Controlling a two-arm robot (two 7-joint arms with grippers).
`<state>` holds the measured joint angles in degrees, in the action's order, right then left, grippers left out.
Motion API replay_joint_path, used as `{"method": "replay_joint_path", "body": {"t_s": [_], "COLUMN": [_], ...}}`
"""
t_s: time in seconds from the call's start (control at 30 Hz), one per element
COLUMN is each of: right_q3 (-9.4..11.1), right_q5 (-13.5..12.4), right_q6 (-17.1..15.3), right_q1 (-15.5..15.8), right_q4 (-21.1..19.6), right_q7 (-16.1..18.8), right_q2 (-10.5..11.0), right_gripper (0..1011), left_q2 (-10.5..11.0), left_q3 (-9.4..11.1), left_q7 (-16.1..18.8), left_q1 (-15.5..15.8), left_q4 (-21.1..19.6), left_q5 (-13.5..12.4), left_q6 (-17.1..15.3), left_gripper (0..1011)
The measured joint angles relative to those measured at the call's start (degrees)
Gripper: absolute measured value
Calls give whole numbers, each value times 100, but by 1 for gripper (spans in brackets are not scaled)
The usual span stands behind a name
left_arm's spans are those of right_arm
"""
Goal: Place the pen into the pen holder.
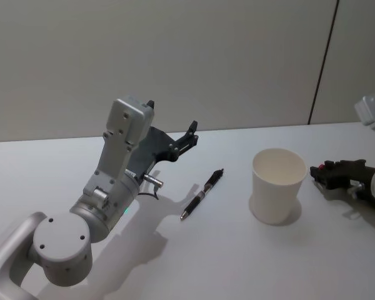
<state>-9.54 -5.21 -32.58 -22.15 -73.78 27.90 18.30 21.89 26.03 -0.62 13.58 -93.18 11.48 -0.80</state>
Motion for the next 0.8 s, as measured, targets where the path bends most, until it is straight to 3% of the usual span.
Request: {"method": "replay_joint_path", "body": {"t_s": [0.8], "right_q3": [0], "right_q5": [0], "right_q6": [-4], "right_q1": [0], "right_q4": [0], "right_q7": [0], "right_q2": [0], "right_gripper": [226], "left_q2": [0], "left_q3": [0], "left_q7": [0], "left_q1": [0], "left_q4": [0], "left_q5": [0], "left_q6": [0], "left_gripper": [1001]}}
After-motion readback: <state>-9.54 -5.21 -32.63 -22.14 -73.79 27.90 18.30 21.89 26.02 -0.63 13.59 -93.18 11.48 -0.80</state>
